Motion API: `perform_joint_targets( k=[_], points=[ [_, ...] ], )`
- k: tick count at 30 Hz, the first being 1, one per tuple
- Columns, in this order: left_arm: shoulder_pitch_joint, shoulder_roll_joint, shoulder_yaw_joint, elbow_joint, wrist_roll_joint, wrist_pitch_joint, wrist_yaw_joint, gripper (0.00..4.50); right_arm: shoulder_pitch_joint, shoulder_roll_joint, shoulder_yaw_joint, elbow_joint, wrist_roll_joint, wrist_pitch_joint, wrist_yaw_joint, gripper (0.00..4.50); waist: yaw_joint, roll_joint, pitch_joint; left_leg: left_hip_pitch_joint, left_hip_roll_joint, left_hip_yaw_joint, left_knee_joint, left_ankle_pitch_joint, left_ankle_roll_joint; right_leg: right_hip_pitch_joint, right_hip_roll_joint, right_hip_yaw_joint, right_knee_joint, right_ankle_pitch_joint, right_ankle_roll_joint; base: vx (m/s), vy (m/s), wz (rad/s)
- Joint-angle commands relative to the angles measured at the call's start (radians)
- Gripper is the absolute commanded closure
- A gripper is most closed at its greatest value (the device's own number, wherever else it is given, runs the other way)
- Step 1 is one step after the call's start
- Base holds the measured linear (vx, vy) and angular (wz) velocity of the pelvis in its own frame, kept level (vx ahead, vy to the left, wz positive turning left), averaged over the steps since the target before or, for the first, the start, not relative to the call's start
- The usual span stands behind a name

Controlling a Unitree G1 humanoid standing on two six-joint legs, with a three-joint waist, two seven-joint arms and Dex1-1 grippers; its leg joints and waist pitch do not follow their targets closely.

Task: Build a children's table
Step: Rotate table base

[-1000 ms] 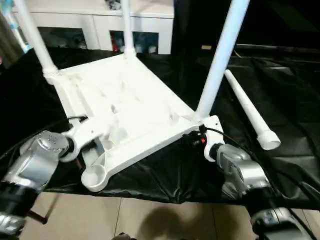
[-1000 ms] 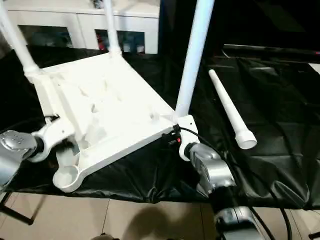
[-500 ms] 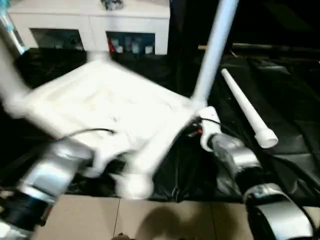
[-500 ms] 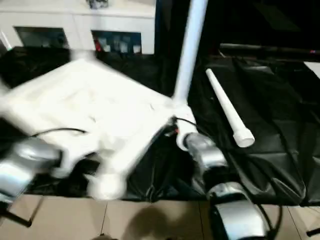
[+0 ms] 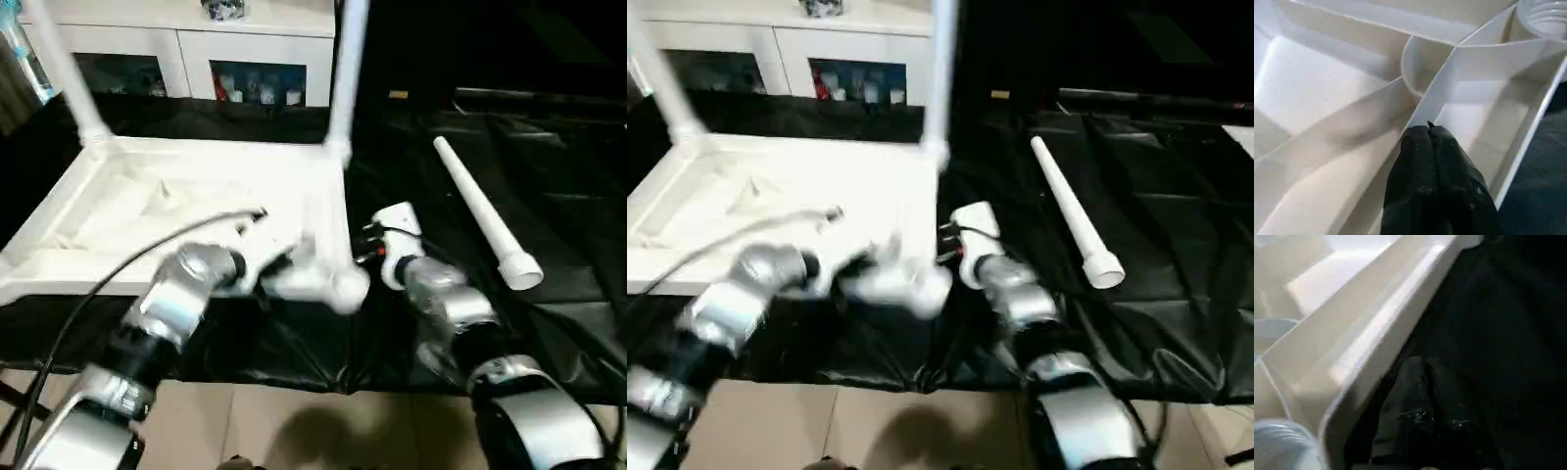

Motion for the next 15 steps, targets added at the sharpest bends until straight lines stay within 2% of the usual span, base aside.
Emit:
perform_joint_targets(
  k=[1, 2, 4, 5, 6, 7, 8, 9, 10, 11, 12, 13, 14, 15],
  points=[
    [0.002, -0.006, 0.024, -0.024, -0.046, -0.032, -0.046, 4.5, 0.031, -0.018, -0.031, -0.086, 0.006, 0.033, -0.042, 4.43, 0.003, 0.011, -0.084, 0.009, 0.069, -0.041, -0.061, -0.119, 0.037, 0.064, -0.11, 0.078, -0.063, -0.149, -0.145, 0.0, 0.0, 0.0],
    [0.017, -0.008, 0.038, -0.059, -0.077, -0.022, -0.072, 4.5, 0.049, -0.024, -0.05, -0.13, 0.008, 0.061, -0.071, 4.43, 0.002, 0.016, -0.084, 0.007, 0.07, -0.041, -0.059, -0.103, 0.045, 0.063, -0.11, 0.078, -0.06, -0.126, -0.159, 0.0, 0.0, 0.0],
    [0.042, -0.008, 0.057, -0.108, -0.118, -0.012, -0.091, 4.5, 0.079, -0.034, -0.083, -0.21, 0.022, 0.123, -0.107, 4.43, 0.001, 0.012, -0.083, 0.008, 0.075, -0.041, -0.059, -0.088, 0.052, 0.064, -0.11, 0.078, -0.055, -0.119, -0.174, 0.0, 0.0, 0.0],
    [0.051, -0.013, 0.07, -0.12, -0.138, -0.005, -0.09, 4.5, 0.09, -0.038, -0.102, -0.245, 0.044, 0.146, -0.104, 4.43, 0.0, 0.014, -0.083, 0.007, 0.074, -0.04, -0.059, -0.092, 0.053, 0.063, -0.109, 0.077, -0.056, -0.129, -0.174, 0.0, 0.0, 0.0],
    [0.055, -0.021, 0.083, -0.12, -0.153, -0.004, -0.084, 4.5, 0.098, -0.044, -0.113, -0.272, 0.057, 0.166, -0.099, 4.17, -0.005, 0.004, -0.079, 0.008, 0.071, -0.036, -0.06, -0.117, 0.056, 0.062, -0.107, 0.076, -0.067, -0.175, -0.162, 0.0, 0.0, 0.0],
    [0.06, -0.035, 0.1, -0.128, -0.172, 0.011, -0.072, 4.29, 0.098, -0.064, -0.119, -0.296, 0.052, 0.195, -0.102, 4.09, -0.003, 0.005, -0.077, 0.008, 0.068, -0.036, -0.06, -0.128, 0.054, 0.064, -0.109, 0.075, -0.071, -0.224, -0.148, 0.0, 0.0, 0.0],
    [0.063, -0.04, 0.104, -0.136, -0.177, 0.019, -0.069, 4.09, 0.096, -0.074, -0.121, -0.302, 0.05, 0.208, -0.1, 4.09, -0.003, 0.0, -0.076, 0.01, 0.069, -0.036, -0.06, -0.132, 0.052, 0.063, -0.108, 0.075, -0.074, -0.248, -0.141, 0.0, 0.0, 0.0],
    [0.066, -0.044, 0.106, -0.145, -0.181, 0.027, -0.066, 4.09, 0.091, -0.087, -0.122, -0.306, 0.046, 0.22, -0.098, 4.02, -0.002, -0.002, -0.073, 0.009, 0.067, -0.036, -0.061, -0.138, 0.051, 0.061, -0.107, 0.073, -0.079, -0.292, -0.124, 0.0, 0.0, 0.0],
    [0.073, -0.048, 0.107, -0.166, -0.188, 0.036, -0.07, 4.06, 0.082, -0.101, -0.128, -0.307, 0.045, 0.232, -0.101, 3.86, -0.004, -0.015, -0.071, 0.01, 0.065, -0.034, -0.061, -0.15, 0.051, 0.059, -0.108, 0.073, -0.087, -0.346, -0.101, 0.0, 0.0, 0.0],
    [0.083, -0.05, 0.108, -0.198, -0.198, 0.047, -0.076, 3.97, 0.066, -0.12, -0.135, -0.299, 0.043, 0.245, -0.103, 3.71, -0.004, -0.021, -0.071, 0.009, 0.064, -0.034, -0.06, -0.148, 0.05, 0.061, -0.11, 0.073, -0.086, -0.366, -0.093, 0.0, 0.0, 0.0],
    [0.09, -0.05, 0.109, -0.225, -0.208, 0.053, -0.084, 3.8, 0.052, -0.135, -0.138, -0.293, 0.041, 0.258, -0.102, 3.64, -0.001, -0.014, -0.07, 0.009, 0.064, -0.036, -0.061, -0.145, 0.048, 0.061, -0.113, 0.073, -0.086, -0.386, -0.088, 0.0, 0.0, 0.0],
    [0.097, -0.05, 0.111, -0.253, -0.219, 0.062, -0.091, 3.8, 0.035, -0.152, -0.14, -0.28, 0.036, 0.267, -0.102, 3.64, -0.002, -0.028, -0.07, 0.011, 0.063, -0.032, -0.059, -0.14, 0.052, 0.056, -0.11, 0.072, -0.091, -0.416, -0.073, 0.0, 0.0, 0.0],
    [0.107, -0.047, 0.118, -0.293, -0.227, 0.074, -0.086, 3.71, -0.007, -0.18, -0.15, -0.236, 0.029, 0.281, -0.109, 3.61, -0.001, -0.026, -0.07, 0.012, 0.064, -0.033, -0.06, -0.132, 0.052, 0.054, -0.108, 0.072, -0.089, -0.413, -0.07, 0.0, 0.0, 0.0],
    [0.107, -0.047, 0.118, -0.293, -0.227, 0.074, -0.086, 3.67, -0.007, -0.18, -0.15, -0.236, 0.029, 0.281, -0.109, 3.54, -0.004, -0.023, -0.07, 0.011, 0.064, -0.033, -0.059, -0.128, 0.052, 0.052, -0.105, 0.071, -0.086, -0.395, -0.074, 0.0, 0.0, 0.0]
  ],
)
